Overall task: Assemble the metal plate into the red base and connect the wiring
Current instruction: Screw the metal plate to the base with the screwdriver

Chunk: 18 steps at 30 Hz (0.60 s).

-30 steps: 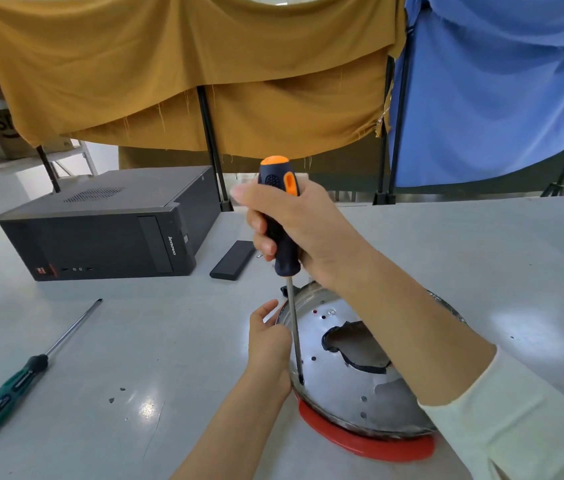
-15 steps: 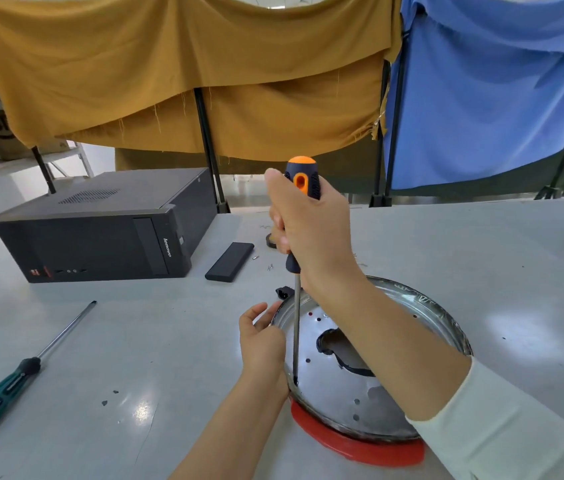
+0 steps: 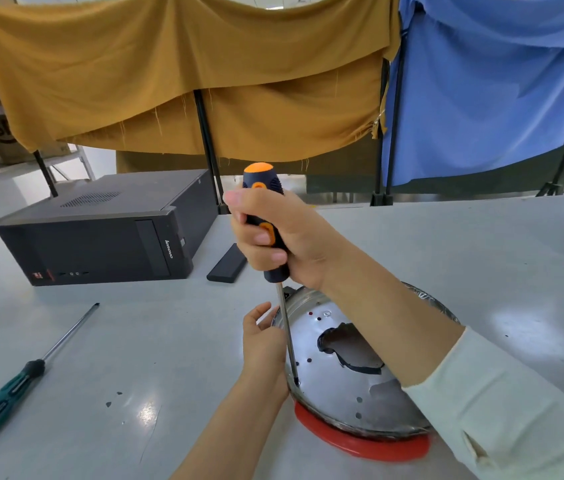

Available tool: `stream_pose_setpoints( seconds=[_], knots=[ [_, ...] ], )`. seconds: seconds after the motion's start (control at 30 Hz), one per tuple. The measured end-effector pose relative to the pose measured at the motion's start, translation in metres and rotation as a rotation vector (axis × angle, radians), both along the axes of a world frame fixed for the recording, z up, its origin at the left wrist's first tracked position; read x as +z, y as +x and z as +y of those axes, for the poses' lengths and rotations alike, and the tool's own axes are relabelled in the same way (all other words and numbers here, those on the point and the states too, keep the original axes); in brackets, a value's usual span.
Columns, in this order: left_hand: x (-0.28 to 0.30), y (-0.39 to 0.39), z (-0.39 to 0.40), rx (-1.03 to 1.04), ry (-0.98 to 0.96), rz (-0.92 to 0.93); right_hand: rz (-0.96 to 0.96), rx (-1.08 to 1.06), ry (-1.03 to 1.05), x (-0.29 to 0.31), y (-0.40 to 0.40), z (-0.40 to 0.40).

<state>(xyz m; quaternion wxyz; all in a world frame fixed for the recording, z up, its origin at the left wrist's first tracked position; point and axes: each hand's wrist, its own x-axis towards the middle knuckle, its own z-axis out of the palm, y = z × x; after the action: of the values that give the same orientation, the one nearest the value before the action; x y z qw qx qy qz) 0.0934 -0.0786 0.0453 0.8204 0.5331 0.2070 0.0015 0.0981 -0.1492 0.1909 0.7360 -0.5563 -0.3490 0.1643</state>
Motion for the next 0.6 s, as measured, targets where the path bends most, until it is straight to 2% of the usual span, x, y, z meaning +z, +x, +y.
stream_pose_setpoints(
  seconds=[0.07, 0.13, 0.2, 0.23, 0.3, 0.4, 0.47, 0.6],
  knots=[
    [-0.004, 0.002, 0.000, 0.025, -0.020, 0.008, 0.016, -0.191, 0.068, -0.004, -0.002, 0.005],
    [-0.005, 0.004, -0.002, 0.046, -0.014, 0.020, 0.020, -0.485, 0.107, -0.008, -0.003, 0.009],
    [-0.004, 0.004, -0.003, 0.061, 0.020, 0.023, -0.020, -0.748, 0.061, -0.011, -0.003, 0.010],
    [-0.005, 0.004, -0.003, 0.059, 0.035, 0.023, -0.036, -0.790, 0.034, -0.011, -0.003, 0.010],
    [-0.006, 0.004, -0.003, 0.044, 0.044, 0.021, -0.053, -0.679, -0.007, -0.009, -0.003, 0.006],
    [-0.005, 0.003, -0.005, 0.027, 0.055, 0.007, -0.073, -0.280, -0.084, 0.001, 0.000, -0.005],
    [-0.005, 0.004, -0.006, 0.015, 0.061, 0.003, -0.040, -0.098, -0.083, 0.005, 0.004, -0.012],
    [-0.008, 0.005, -0.005, 0.002, 0.048, -0.003, -0.014, 0.041, 0.001, 0.003, 0.005, -0.014]
  ],
)
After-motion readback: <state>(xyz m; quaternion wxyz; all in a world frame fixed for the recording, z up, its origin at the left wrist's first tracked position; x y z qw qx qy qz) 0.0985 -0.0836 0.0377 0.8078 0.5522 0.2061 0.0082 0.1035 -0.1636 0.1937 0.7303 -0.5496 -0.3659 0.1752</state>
